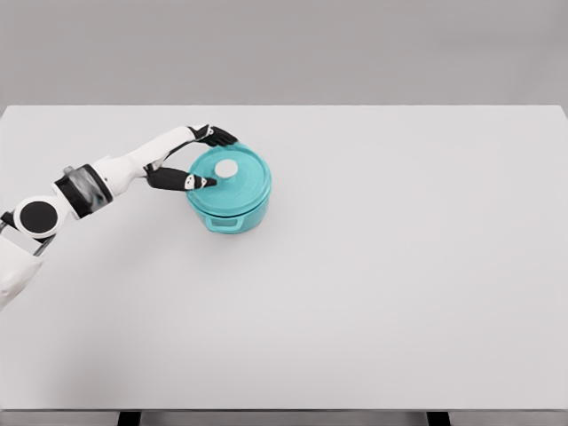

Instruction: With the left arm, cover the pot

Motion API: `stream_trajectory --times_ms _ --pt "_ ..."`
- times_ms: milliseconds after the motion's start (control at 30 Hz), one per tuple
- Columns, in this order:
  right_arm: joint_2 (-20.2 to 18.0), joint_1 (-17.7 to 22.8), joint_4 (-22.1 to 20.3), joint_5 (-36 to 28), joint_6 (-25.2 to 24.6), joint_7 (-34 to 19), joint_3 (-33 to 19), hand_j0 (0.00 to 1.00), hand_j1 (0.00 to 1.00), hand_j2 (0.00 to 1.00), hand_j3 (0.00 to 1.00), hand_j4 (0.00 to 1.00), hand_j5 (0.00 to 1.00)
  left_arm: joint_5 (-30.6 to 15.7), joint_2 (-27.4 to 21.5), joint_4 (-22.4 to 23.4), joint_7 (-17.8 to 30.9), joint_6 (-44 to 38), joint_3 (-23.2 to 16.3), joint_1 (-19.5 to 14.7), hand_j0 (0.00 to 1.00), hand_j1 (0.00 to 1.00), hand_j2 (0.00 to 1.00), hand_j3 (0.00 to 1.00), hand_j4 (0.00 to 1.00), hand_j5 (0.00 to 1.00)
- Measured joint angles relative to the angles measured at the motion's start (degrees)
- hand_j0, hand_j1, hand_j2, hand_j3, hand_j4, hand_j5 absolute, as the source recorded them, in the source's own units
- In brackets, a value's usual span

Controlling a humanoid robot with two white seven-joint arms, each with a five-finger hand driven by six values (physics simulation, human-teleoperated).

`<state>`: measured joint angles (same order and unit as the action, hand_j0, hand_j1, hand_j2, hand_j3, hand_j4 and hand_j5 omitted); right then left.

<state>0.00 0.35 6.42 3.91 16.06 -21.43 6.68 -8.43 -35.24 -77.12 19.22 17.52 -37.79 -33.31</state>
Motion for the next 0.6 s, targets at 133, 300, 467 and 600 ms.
stream_trajectory --times_ms 133,300,467,600 --pt "0.0 0.09 0.0 0.01 0.0 0.0 0.0 1.0 1.0 1.0 1.0 1.0 1.0 -0.83 -0.51 -1.06 0.22 0.02 0.07 -0.09 1.0 1.0 1.0 1.0 1.0 1.0" --pt "0.0 0.09 0.0 0.01 0.0 0.0 0.0 1.0 1.0 1.0 1.0 1.0 1.0 -7.9 -8.34 -6.94 0.86 0.47 1.3 0.7 1.0 1.0 1.0 1.0 1.0 1.0" --pt "0.0 0.0 0.0 0.0 0.0 0.0 0.0 1.0 1.0 1.0 1.0 1.0 1.0 -15.13 -19.97 -11.02 1.37 4.43 3.83 9.93 1.0 1.0 1.0 1.0 1.0 1.0" --pt "0.0 0.0 0.0 0.0 0.0 0.0 0.0 1.0 1.0 1.0 1.0 1.0 1.0 -16.58 -23.14 -11.57 1.43 5.97 5.78 10.37 1.0 1.0 1.0 1.0 1.0 1.0"
